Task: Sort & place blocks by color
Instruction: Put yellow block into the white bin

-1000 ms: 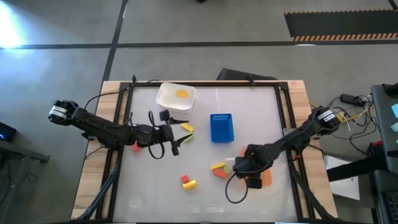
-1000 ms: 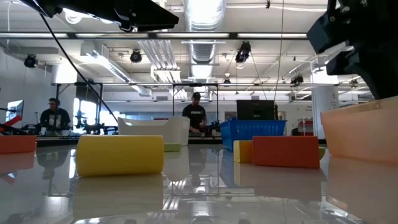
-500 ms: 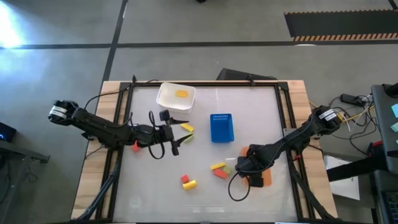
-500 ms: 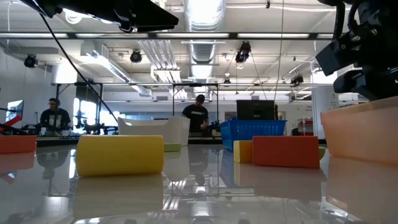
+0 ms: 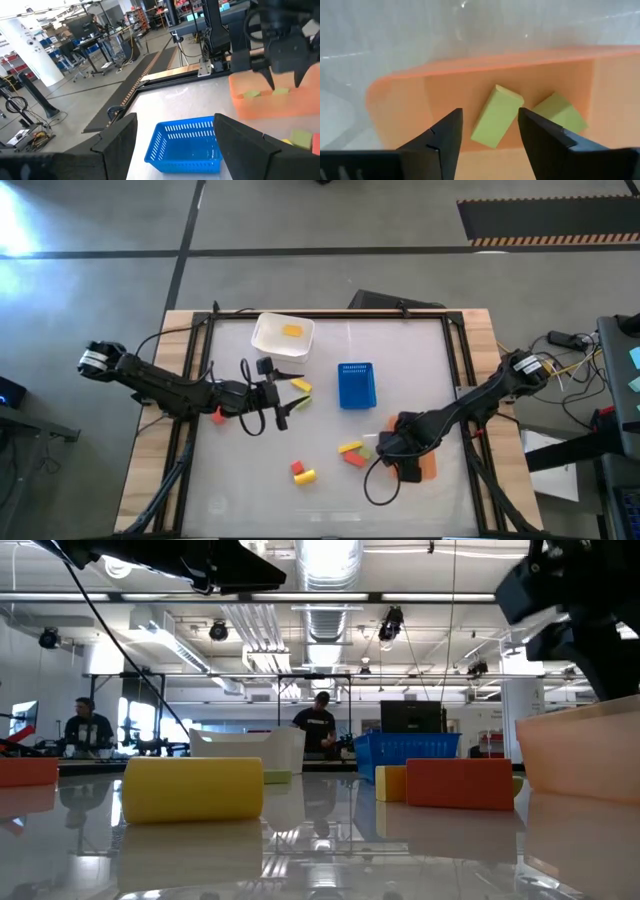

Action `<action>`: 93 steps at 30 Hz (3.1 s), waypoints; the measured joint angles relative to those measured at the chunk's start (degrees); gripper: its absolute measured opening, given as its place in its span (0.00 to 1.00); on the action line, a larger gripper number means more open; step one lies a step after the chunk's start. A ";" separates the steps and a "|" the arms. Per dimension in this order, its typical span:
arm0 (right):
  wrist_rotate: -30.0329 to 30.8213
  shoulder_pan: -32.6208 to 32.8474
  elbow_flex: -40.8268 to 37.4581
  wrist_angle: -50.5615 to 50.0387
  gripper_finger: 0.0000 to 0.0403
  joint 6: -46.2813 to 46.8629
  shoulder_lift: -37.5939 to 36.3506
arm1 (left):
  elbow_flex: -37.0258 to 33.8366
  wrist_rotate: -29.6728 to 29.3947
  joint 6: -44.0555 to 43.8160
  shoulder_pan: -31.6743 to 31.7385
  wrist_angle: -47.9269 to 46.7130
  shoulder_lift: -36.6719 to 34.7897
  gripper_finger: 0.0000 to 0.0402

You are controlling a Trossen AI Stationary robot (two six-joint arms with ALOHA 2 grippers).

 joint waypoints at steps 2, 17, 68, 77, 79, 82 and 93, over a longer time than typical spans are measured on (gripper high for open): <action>1.75 0.00 1.95 -1.34 0.43 -0.13 -0.02 | 0.00 -0.01 -0.05 0.00 -0.41 0.00 0.61; 17.36 0.00 5.73 -2.84 0.32 -1.90 -9.57 | -4.52 -0.02 -9.69 0.02 -1.02 0.00 0.61; 23.66 -0.15 5.01 5.76 0.17 -14.10 -15.65 | 13.25 26.20 13.94 26.21 -37.35 27.85 0.52; 23.66 -0.15 4.61 5.87 0.17 -14.11 -15.63 | 13.35 27.40 13.50 26.23 -36.93 29.39 0.51; 23.65 -0.15 4.42 5.83 0.17 -14.11 -15.63 | 13.35 27.55 13.39 26.21 -37.07 29.33 0.48; 23.64 -0.15 4.24 5.85 0.17 -14.10 -15.63 | 13.38 27.92 12.55 26.18 -37.40 29.27 0.42; 23.64 -0.15 4.00 5.89 0.17 -13.98 -15.63 | 13.32 28.77 8.43 25.67 -39.69 28.40 0.21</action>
